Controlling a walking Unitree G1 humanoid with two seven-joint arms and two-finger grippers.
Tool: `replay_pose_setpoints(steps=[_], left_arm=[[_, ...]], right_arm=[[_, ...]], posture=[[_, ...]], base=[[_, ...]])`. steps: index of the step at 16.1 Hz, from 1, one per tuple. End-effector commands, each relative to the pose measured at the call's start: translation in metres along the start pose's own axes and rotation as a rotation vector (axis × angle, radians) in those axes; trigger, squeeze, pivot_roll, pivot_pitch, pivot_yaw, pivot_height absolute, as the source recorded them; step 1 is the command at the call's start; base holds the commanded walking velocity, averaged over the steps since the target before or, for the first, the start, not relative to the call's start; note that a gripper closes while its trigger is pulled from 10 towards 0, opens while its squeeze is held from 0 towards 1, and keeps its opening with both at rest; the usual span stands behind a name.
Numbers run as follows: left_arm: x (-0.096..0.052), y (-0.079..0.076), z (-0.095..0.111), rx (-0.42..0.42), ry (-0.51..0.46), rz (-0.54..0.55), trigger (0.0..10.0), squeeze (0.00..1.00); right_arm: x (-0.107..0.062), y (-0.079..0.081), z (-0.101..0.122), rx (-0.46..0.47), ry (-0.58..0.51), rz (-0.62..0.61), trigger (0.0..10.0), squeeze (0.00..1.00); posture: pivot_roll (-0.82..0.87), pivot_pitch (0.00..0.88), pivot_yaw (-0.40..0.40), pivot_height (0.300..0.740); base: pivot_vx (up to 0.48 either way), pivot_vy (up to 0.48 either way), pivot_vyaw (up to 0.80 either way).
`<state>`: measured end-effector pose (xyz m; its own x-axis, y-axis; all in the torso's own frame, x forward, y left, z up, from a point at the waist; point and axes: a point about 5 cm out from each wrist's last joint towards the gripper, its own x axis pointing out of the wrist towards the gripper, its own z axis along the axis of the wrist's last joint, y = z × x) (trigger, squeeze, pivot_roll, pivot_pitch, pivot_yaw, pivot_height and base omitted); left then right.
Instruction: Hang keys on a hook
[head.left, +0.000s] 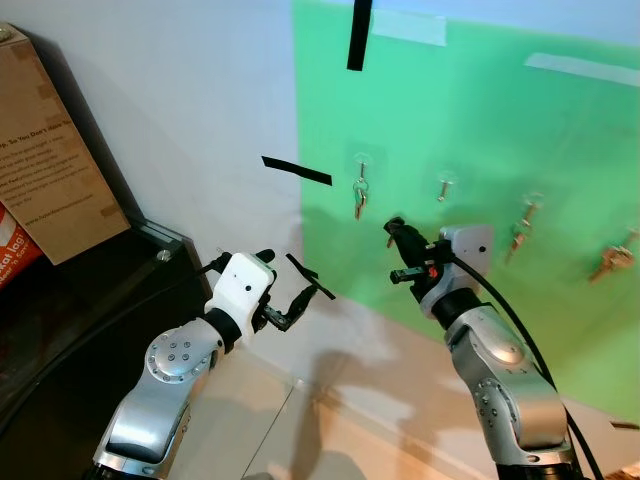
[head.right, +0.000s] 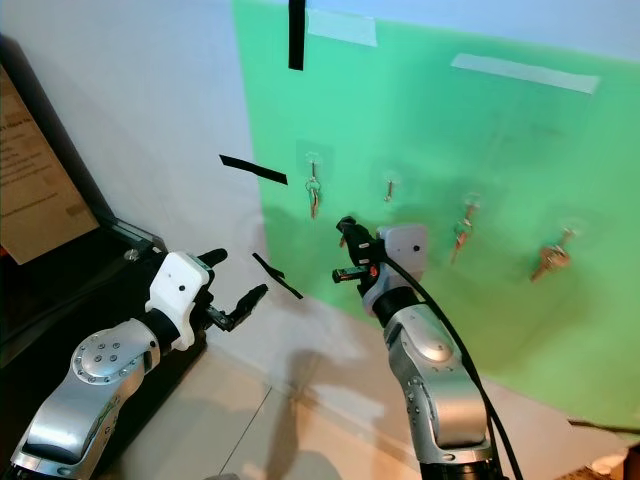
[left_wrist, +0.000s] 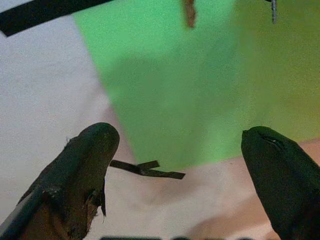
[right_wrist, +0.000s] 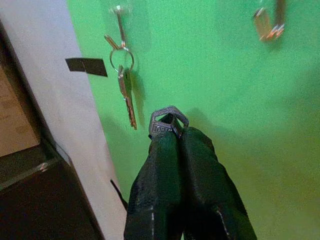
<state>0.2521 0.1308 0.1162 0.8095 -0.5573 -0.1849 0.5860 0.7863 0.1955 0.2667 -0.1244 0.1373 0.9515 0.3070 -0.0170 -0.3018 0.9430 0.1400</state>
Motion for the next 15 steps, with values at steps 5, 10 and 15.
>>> replay_pose_setpoints(steps=[5, 10, 15], left_arm=[[-0.001, -0.003, 0.005, 0.005, -0.013, -0.048, 10.0, 0.09], [-0.002, -0.006, 0.006, 0.006, -0.012, -0.080, 10.0, 0.09], [-0.001, -0.009, 0.006, 0.007, -0.010, -0.106, 10.0, 0.10]], right_arm=[[0.000, -0.007, 0.016, -0.065, -0.031, -0.065, 10.0, 0.00], [-0.004, -0.013, 0.037, -0.199, -0.112, -0.139, 10.0, 0.00], [-0.008, -0.011, 0.053, -0.272, -0.187, -0.187, 10.0, 0.00]], posture=[[-0.05, 0.000, 0.040, 0.740], [-0.05, 0.000, 0.044, 0.740], [-0.06, 0.000, 0.049, 0.740]], base=[[0.000, 0.000, 0.00], [0.000, 0.000, 0.00], [0.000, 0.000, 0.00]])
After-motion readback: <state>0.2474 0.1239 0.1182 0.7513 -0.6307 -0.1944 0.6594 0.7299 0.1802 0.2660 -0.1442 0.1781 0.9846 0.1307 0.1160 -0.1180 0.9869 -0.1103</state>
